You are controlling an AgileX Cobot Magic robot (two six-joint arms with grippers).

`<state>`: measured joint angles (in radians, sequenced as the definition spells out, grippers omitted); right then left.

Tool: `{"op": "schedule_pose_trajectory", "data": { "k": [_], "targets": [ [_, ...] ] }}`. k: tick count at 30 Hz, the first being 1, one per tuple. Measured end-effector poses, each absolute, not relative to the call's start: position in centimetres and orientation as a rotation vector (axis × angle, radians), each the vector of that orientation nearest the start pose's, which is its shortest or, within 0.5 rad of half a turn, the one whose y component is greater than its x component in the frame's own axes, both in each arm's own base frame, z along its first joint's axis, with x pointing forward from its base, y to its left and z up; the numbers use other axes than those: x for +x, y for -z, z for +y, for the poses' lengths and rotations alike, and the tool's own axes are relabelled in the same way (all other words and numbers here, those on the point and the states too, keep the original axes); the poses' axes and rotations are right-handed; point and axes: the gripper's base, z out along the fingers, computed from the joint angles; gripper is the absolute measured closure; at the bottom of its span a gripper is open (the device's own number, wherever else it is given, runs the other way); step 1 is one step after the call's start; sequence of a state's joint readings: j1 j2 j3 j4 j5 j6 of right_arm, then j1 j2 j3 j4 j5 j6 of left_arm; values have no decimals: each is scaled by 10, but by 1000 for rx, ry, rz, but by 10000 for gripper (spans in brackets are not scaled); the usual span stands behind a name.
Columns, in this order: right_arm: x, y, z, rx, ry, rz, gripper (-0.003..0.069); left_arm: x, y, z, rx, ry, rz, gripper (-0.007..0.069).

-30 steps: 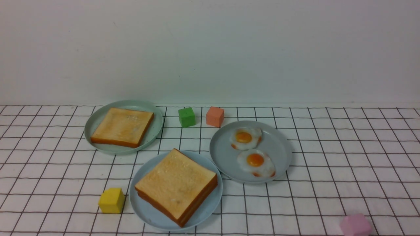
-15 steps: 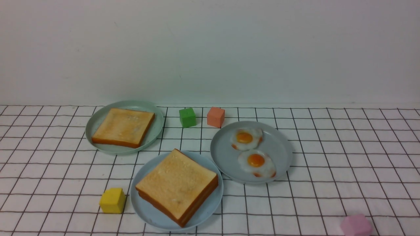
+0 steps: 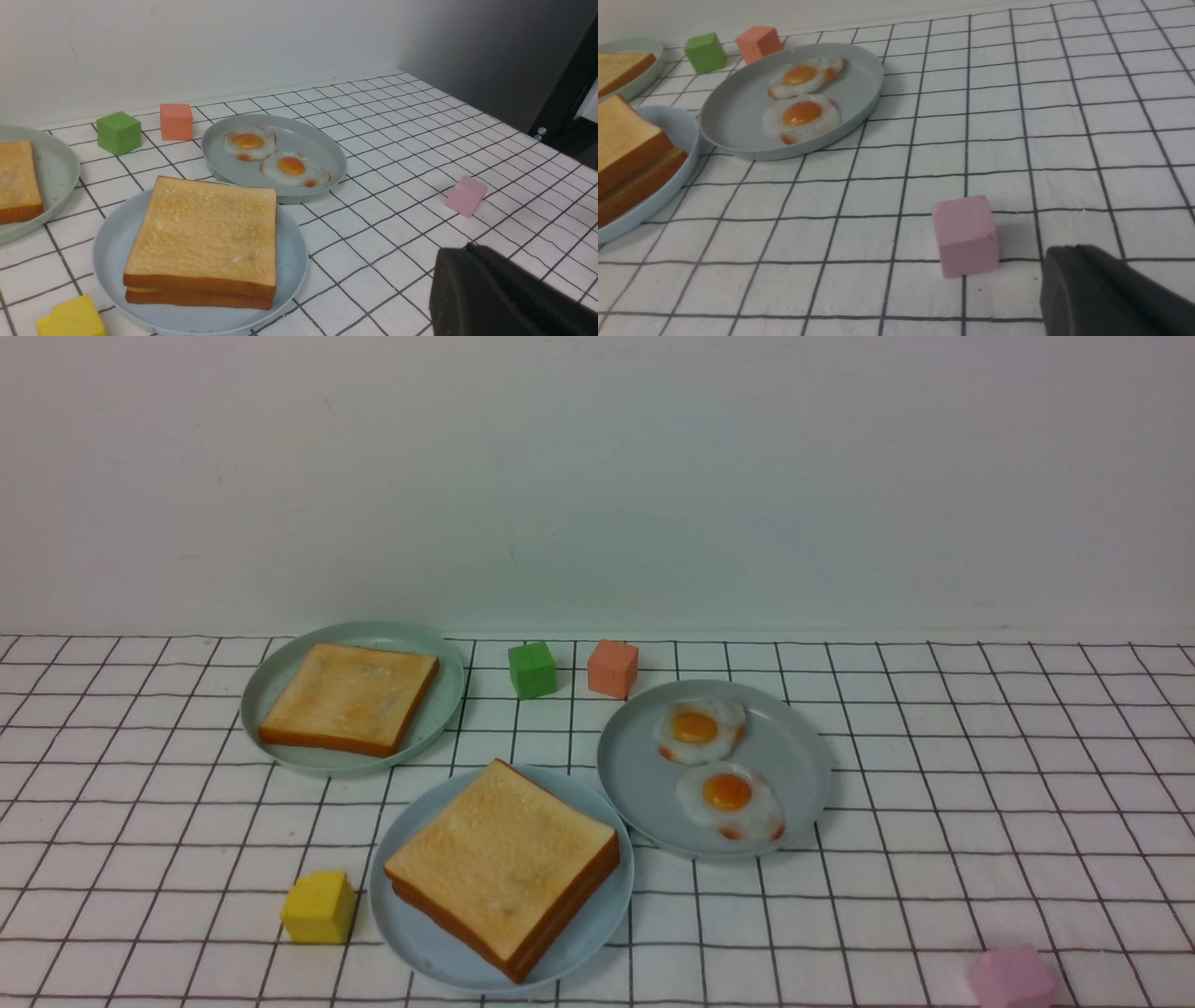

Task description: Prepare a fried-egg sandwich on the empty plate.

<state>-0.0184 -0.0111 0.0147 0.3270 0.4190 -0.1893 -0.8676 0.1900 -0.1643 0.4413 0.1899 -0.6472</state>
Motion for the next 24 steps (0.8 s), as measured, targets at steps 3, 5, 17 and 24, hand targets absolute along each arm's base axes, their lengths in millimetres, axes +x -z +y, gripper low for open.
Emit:
{"op": "schedule_pose_trajectory", "data": {
  "k": [3, 5, 17, 24],
  "targets": [
    [51, -173, 7, 86, -165, 1887, 671, 50, -242, -48, 499, 739, 1663, 619],
    [52, -173, 6, 99, -152, 1887, 671, 50, -242, -48, 499, 739, 1663, 618],
    [52, -173, 4, 103, -129, 1884, 669, 50, -242, -48, 499, 739, 1663, 606],
    [52, -173, 4, 103, -129, 1882, 665, 50, -242, -48, 499, 739, 1663, 602]
  ]
}}
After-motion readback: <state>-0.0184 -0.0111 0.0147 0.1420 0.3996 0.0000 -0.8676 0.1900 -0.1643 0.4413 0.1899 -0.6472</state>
